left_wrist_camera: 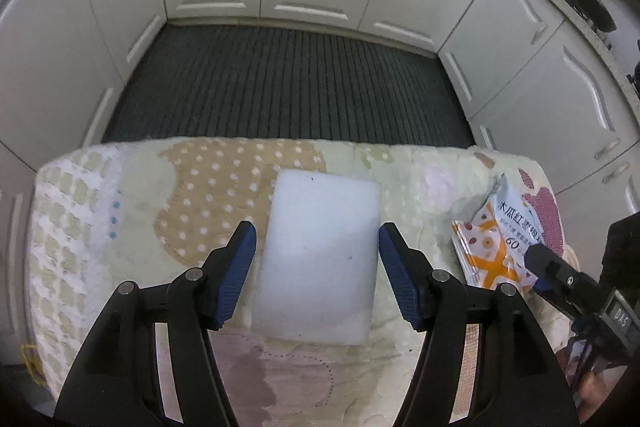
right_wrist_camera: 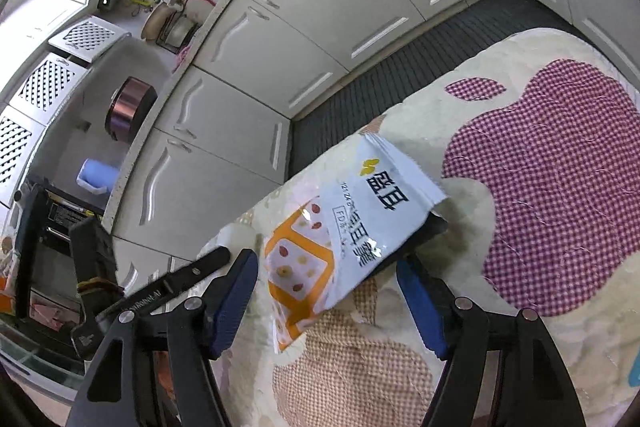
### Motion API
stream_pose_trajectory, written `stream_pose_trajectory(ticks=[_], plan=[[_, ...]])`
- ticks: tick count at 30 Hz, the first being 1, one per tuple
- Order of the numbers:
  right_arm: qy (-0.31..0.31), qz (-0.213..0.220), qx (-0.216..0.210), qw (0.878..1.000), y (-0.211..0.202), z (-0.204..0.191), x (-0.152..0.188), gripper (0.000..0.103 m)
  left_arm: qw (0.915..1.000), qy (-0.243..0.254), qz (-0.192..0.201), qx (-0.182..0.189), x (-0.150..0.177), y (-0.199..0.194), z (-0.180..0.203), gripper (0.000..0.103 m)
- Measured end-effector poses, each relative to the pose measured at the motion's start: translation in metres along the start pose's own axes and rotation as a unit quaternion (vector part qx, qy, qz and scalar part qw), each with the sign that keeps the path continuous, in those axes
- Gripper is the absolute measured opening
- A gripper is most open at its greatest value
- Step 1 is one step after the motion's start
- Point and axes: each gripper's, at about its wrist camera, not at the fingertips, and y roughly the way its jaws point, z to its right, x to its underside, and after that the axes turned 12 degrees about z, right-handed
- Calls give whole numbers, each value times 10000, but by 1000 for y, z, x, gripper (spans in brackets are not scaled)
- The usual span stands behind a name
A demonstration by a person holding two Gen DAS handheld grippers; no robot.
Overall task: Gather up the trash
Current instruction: 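Grasp the white sponge with the left tool while the right tool grasps the orange-white snack wrapper, then carry the white sponge and snack wrapper over the beige bucket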
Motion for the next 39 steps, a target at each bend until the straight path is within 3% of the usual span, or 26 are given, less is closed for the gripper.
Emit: stream_pose_trajectory(ticks=[5, 6, 8, 13, 22, 39], plan=[[-32, 22, 0, 10000, 9, 0, -1, 24, 9997, 165, -108, -132, 9, 9, 13, 61], [-59, 43, -8, 10000, 9, 0, -1, 20, 9996, 198, -94, -189, 11, 11, 14, 56], [-237, 114, -41, 9996, 2, -3, -1, 7, 9995, 265, 31, -197, 14, 8, 14, 56], [-661, 200, -105, 9976, -19, -13, 2, 4, 9996, 213, 190, -59, 21, -15, 16, 55], [-1154, 279, -51, 9929, -79, -19, 23, 4, 9976, 578, 390, 53, 50, -64, 51, 55], [-988, 685, 274, 9924, -192, 17, 48, 4, 9894, 1282, 565, 375, 106, -110, 150, 56]])
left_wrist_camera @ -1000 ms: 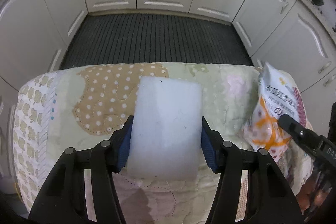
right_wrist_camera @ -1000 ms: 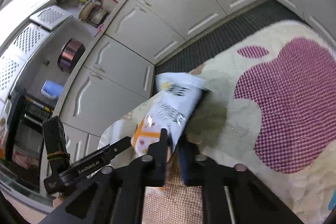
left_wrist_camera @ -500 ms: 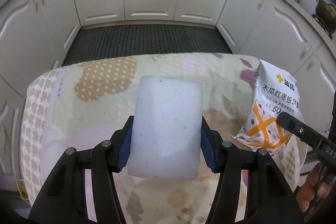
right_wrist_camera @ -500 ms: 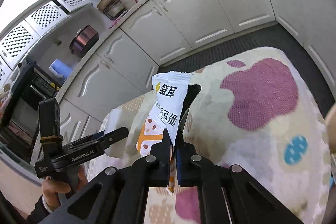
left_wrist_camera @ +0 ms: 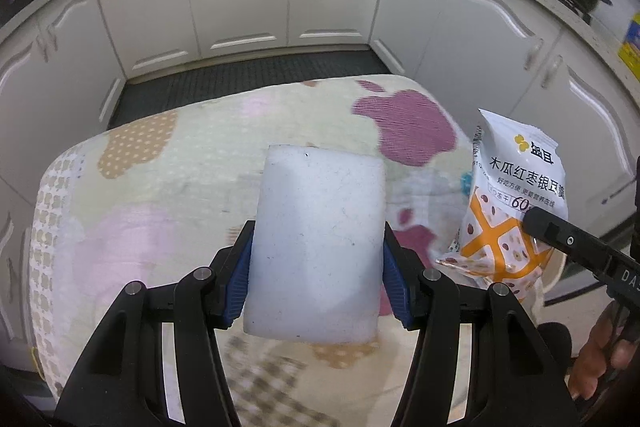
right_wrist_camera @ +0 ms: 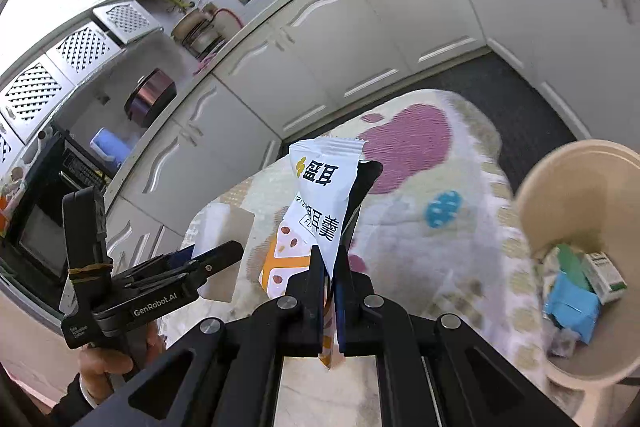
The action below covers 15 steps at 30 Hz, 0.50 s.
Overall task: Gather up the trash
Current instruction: 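Carry the white sponge and snack wrapper over the beige bucket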
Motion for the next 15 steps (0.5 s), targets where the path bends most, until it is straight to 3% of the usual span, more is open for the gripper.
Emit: stream_pose_trajectory(ticks=[15], plan=[[309, 565, 648, 9958, -89, 65, -3, 4, 9966, 603, 26, 553, -3, 1, 102, 56]])
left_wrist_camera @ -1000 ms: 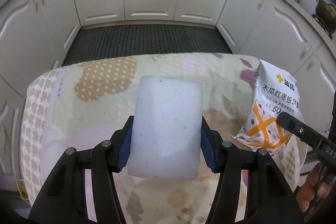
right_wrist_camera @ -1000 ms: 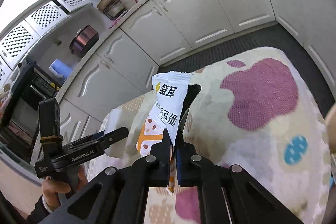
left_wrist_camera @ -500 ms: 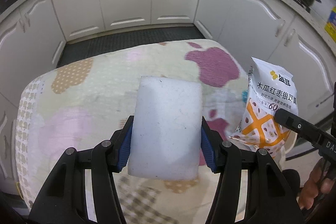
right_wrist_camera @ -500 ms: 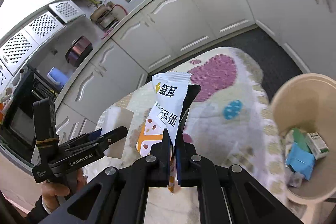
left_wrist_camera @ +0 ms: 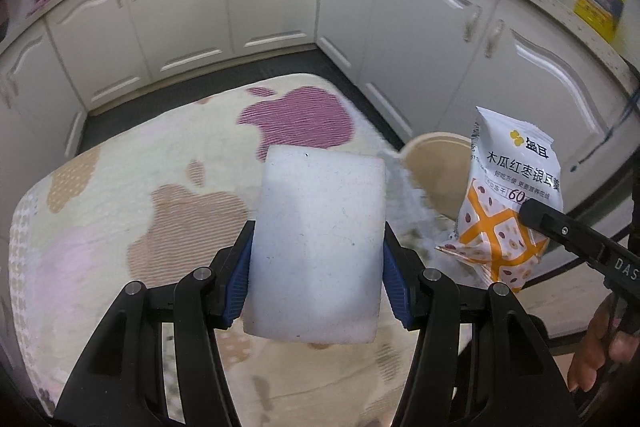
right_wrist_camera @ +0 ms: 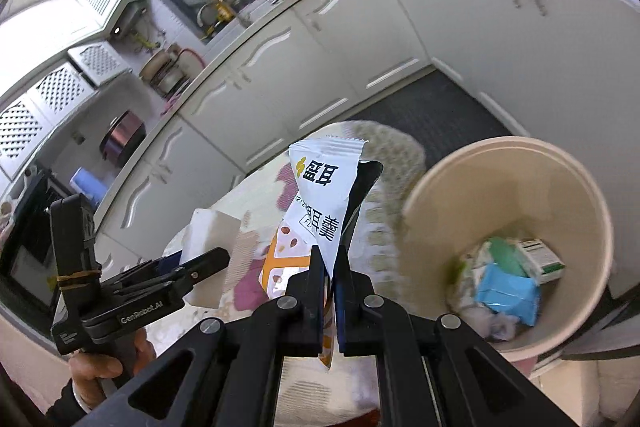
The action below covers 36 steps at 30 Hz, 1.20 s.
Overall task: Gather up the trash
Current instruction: 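Carry the white sponge and snack wrapper over the beige bucket, then open both tools to drop the sponge and wrapper into the bucket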
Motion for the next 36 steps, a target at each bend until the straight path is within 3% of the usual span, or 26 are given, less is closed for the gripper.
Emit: stream_pose_trajectory(ticks=[16, 24, 36], plan=[[368, 198, 1006, 9941, -27, 76, -14, 4, 9966, 318, -355, 674, -16, 54, 93, 56], [616, 51, 1314, 9894, -19, 109, -9, 4, 9947, 297, -476, 864, -17, 84, 119, 57], [747, -104, 1653, 9834, -7, 125, -7, 7, 9929, 256, -538, 1027, -15, 108, 130, 58]])
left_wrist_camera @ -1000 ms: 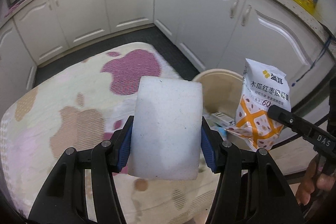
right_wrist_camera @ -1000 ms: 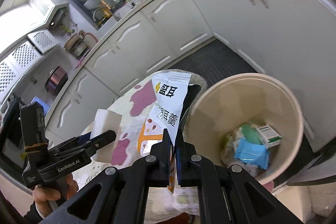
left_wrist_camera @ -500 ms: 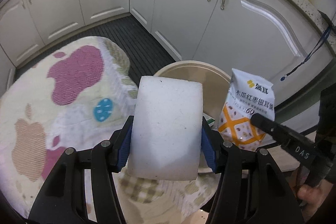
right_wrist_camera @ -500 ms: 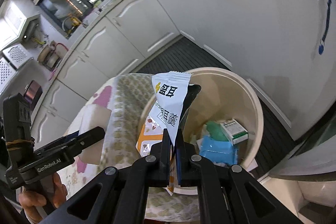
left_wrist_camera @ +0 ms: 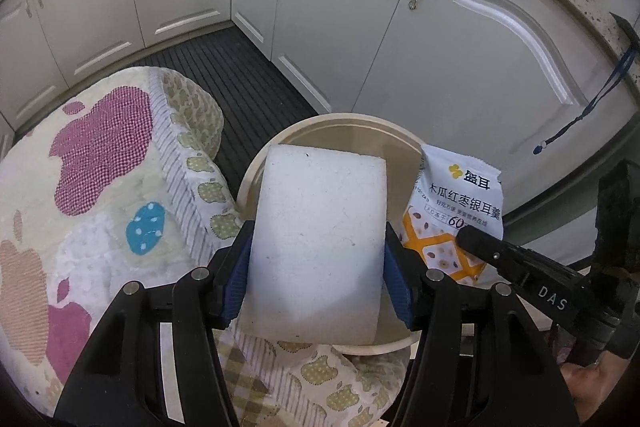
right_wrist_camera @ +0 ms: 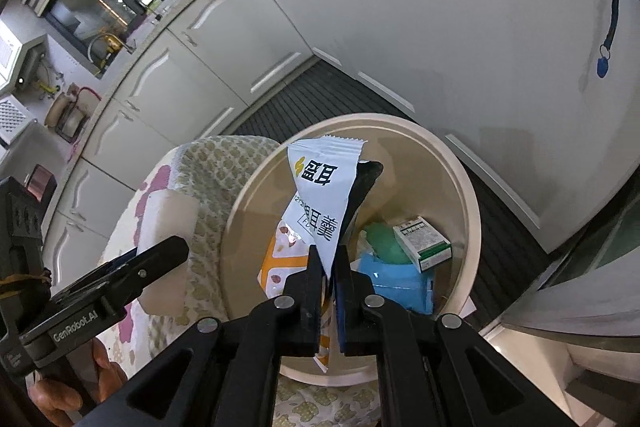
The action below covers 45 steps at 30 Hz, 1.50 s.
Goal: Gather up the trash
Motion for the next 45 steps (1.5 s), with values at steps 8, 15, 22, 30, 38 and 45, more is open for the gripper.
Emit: stream_pose_trajectory(ticks=[8, 15, 22, 30, 38, 45], plan=[[-192, 93, 223, 9995, 1, 0, 1, 43, 9998, -174, 39, 74, 4, -1, -8, 74], [-295, 130, 288, 9991, -6, -4, 4, 43, 9997, -212, 70, 76, 8, -8, -9, 76], [-672, 372, 510, 9957, -17, -18, 12, 43, 9996, -176, 224, -8, 9, -22, -10, 76], [-1249, 907, 602, 9862, -37, -50, 21, 43, 9956, 161, 781, -499, 14, -59, -7, 76], [-1608, 1402, 512, 9756, -55, -86, 32, 44, 9868, 180, 1401, -787, 19, -101, -20, 76], [-1778, 1892, 512, 9644, -75, -106, 35, 44, 9781, 193, 1867, -903, 26, -130, -23, 76]])
